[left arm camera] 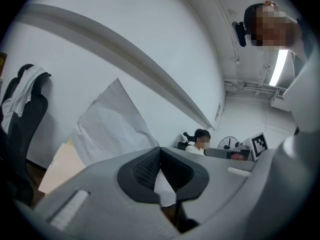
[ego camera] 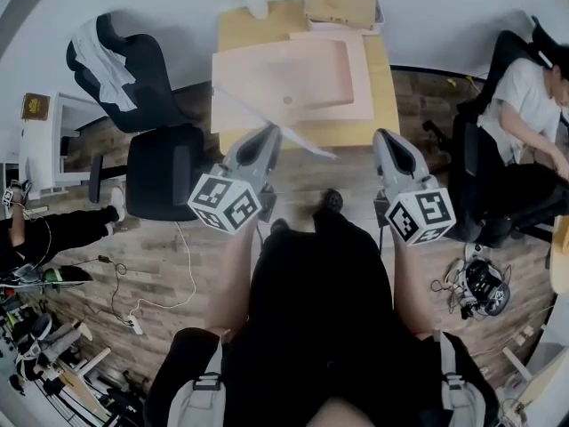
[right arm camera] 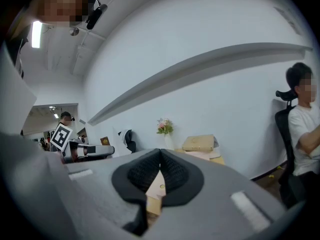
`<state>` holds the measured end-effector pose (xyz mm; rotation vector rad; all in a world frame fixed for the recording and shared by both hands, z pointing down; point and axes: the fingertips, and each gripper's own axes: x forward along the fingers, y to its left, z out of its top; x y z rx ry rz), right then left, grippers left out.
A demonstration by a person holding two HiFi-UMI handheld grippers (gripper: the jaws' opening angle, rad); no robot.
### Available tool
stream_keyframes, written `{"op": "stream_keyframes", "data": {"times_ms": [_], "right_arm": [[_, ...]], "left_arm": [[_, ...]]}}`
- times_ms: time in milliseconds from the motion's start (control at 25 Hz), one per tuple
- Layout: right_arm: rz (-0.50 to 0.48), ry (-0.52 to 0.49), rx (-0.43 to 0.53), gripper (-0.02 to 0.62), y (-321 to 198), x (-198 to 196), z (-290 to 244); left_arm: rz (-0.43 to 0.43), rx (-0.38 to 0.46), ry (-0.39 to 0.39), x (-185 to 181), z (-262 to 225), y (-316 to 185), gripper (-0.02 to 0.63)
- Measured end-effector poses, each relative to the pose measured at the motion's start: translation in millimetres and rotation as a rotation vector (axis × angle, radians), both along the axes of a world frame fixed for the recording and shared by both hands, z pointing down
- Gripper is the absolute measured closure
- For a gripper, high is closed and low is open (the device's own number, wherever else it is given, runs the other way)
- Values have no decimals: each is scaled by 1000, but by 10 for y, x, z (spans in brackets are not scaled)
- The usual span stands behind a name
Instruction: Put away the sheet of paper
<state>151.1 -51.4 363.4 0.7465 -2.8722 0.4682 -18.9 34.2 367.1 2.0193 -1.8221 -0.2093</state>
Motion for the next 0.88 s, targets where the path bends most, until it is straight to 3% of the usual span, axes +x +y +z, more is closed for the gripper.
{"op": "stream_keyframes", "data": {"times_ms": [240,480,880], "right_arm": [[4,-10,-20,592,-303,195,94],[36,3,-52,592,-420,249,220],[209,8,-36,592,-829,-56,119]], "left_arm": [[29,-38,10,305,148,-278,597],[64,-59,24,318,233,-483,597],[263,-54,62,16,255,-1193,597]]}}
